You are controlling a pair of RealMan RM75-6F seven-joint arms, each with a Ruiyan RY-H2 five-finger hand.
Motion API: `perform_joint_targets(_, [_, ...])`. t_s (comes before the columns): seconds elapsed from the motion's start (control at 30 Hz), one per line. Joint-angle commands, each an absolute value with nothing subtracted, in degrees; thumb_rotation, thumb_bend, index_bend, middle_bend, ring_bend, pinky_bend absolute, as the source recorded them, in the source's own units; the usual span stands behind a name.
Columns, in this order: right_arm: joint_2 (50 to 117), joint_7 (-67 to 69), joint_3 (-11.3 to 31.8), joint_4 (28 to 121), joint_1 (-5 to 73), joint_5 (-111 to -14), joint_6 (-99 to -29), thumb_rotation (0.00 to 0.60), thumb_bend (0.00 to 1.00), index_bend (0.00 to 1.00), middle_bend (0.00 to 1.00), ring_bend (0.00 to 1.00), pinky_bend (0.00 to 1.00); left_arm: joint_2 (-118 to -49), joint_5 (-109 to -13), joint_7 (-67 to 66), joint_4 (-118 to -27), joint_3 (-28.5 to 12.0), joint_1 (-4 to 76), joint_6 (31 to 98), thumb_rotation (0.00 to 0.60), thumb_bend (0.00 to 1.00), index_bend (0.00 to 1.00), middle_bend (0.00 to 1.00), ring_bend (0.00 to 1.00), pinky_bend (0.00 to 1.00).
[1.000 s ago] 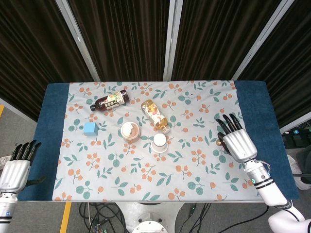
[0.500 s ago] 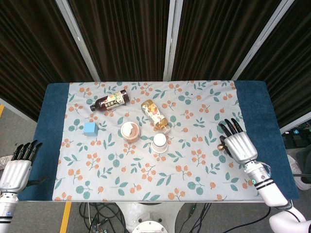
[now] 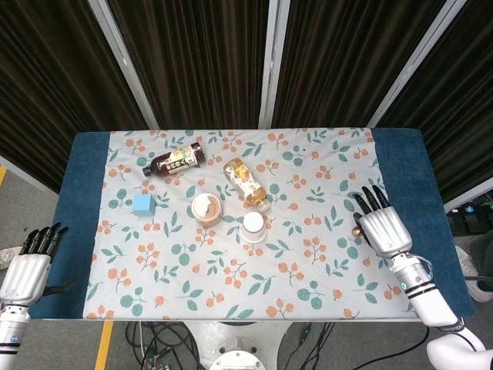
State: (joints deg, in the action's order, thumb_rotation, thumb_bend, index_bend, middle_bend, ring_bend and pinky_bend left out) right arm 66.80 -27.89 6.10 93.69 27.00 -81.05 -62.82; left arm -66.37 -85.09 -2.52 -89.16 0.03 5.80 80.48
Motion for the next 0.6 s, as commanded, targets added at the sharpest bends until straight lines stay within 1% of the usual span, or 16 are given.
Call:
perform_joint_targets(0.03, [67.78,-27.31,5.95,93.36,27.73,-78.33,-60.7,0.6,0.42,0.85,0.16,0.0,0.0,-66.29,-84.92,-2.46,-89.2,-0.06,5.74,80.6,0.6,0.0,0.04,0.0,0.0,0.01])
perform_joint_targets(0.33, [71.45,-27.86,4.71,90.2,29.79,-77.69,-57.37,0.6,0.42,0.85,0.16,0.0,0.0,-66.61,-84.82,-2.34,-88.78,0.02,5.85,80.23,0.6,0.0,0.04,0.0,0.0,0.01])
perform_joint_targets(0.6, [74.62,-28.65,4.66,87.92,31.62,-76.03,-55.3,0.6,0.42,0.85,0.16,0.0,0.0,-66.33,-84.94,-2.29,-88.77,-0.14,5.69,80.87,0.6,0.0,0.04,0.0,0.0,0.01])
